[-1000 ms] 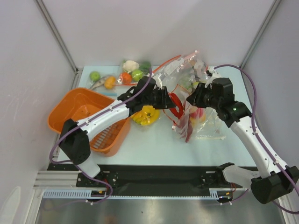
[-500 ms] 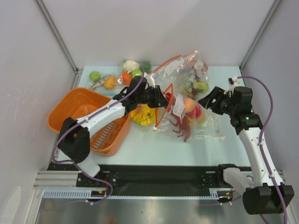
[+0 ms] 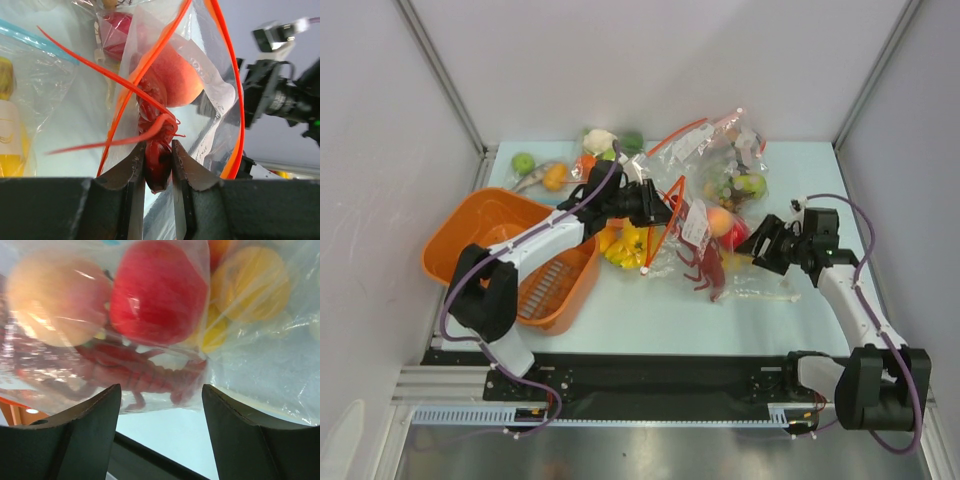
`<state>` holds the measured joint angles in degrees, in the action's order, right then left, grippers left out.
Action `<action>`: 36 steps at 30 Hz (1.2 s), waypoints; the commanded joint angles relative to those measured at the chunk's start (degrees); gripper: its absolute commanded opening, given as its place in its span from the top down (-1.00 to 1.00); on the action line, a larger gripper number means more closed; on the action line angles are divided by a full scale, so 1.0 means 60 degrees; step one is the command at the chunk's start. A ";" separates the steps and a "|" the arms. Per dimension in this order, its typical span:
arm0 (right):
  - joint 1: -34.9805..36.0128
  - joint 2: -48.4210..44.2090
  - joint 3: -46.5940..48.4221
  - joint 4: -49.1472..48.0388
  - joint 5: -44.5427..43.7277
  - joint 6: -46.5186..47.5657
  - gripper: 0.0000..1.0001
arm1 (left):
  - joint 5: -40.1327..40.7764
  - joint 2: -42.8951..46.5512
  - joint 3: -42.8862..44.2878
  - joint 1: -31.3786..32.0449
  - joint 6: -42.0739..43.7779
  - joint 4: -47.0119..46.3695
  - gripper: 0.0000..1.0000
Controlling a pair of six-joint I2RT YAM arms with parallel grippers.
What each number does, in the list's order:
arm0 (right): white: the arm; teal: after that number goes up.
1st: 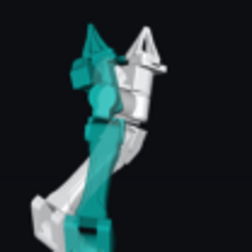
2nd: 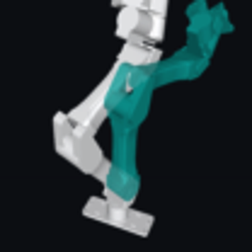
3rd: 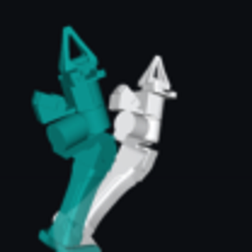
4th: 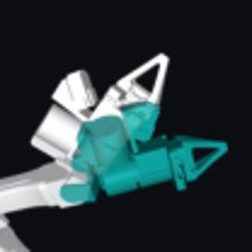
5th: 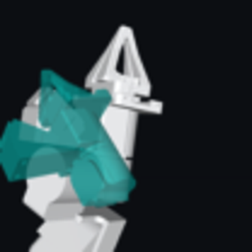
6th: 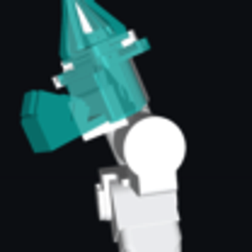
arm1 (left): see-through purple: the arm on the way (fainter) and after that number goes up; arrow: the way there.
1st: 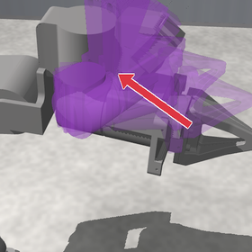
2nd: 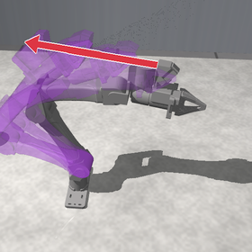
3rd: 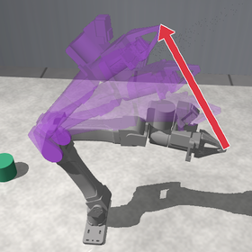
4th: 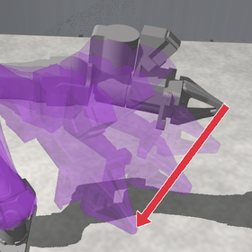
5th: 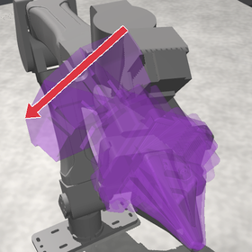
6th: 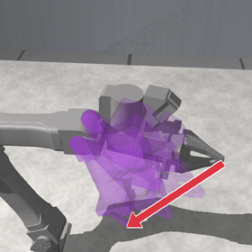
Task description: Open the zip-top bag and remove the fake food
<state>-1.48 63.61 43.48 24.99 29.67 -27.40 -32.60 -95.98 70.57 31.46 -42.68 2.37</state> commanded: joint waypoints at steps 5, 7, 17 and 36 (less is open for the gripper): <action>-0.0076 0.0984 -0.0845 -0.1688 0.0928 0.0538 -0.42 | -0.0939 -0.0306 0.0002 -0.0366 -0.0431 -0.1201 0.99; -0.0076 0.1232 -0.0992 -0.2171 0.1409 0.0538 -0.40 | -0.1099 -0.0379 0.0002 -0.0380 -0.0504 -0.1317 0.99; -0.0047 0.2303 -0.1695 -0.4516 0.2570 0.0377 -0.32 | -0.1451 -0.0775 0.0031 -0.0527 -0.0856 -0.1743 0.99; -0.0134 0.2278 -0.1389 -0.3818 0.1869 0.0889 1.00 | -0.2300 -0.0834 0.0265 -0.0878 -0.0929 -0.2021 0.99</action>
<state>-1.17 82.13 32.95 -1.67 44.97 -24.23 -42.41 -101.91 70.43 27.20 -46.61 -5.54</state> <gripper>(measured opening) 0.011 0.266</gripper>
